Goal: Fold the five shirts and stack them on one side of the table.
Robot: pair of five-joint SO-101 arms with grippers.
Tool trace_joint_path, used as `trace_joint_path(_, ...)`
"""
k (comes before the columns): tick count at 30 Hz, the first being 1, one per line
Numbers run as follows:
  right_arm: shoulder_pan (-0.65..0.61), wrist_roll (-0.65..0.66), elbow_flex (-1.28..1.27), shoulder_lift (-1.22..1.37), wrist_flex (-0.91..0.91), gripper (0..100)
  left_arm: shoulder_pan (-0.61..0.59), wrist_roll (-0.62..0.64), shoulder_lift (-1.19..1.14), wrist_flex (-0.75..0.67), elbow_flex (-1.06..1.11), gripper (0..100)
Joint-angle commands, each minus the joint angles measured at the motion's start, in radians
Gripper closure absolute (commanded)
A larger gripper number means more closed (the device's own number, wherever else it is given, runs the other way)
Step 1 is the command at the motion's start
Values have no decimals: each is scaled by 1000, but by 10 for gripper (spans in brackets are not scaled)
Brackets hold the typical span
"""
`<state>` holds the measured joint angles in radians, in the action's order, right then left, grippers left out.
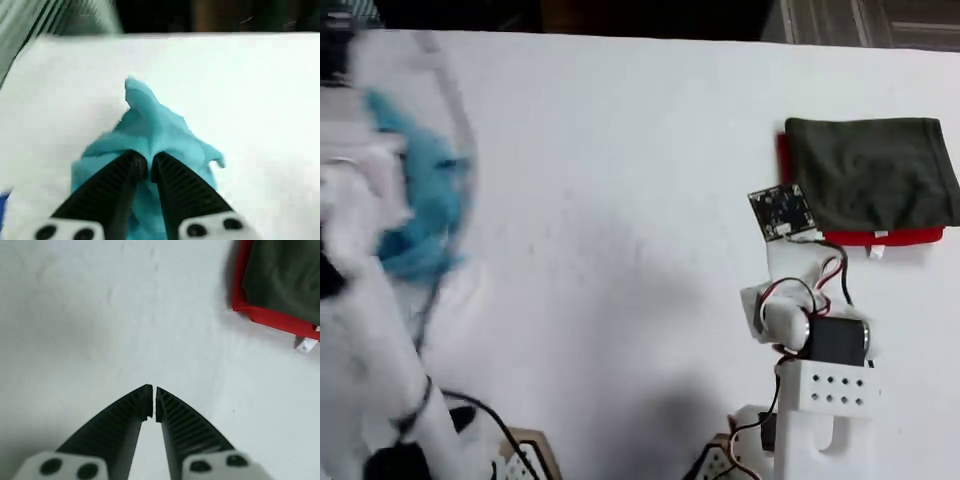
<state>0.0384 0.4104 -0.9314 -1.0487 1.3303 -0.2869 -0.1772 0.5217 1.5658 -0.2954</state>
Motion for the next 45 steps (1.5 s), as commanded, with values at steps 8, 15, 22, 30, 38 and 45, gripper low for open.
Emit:
trace_joint_path(8, 260, 0, 0, -16, -116, 978, 353, 12, 80, -17, 236, 975)
trace_joint_path(15, 266, 0, -3, -15, -119, 978, 368, 6, 72, -181, 545, 972)
trace_joint_path(22, 185, 21, -3, -13, -122, 963, 219, 5, 80, -331, 799, 844)
trace_joint_path(30, -128, 21, -3, -8, -183, 875, -114, 3, 81, -379, 760, 808)
trace_joint_path(38, -397, 26, 11, 262, -315, 887, -404, 3, 81, -376, 751, 806)
trace_joint_path(45, -590, 26, 167, 596, -263, 886, -551, 3, 75, -376, 757, 806)
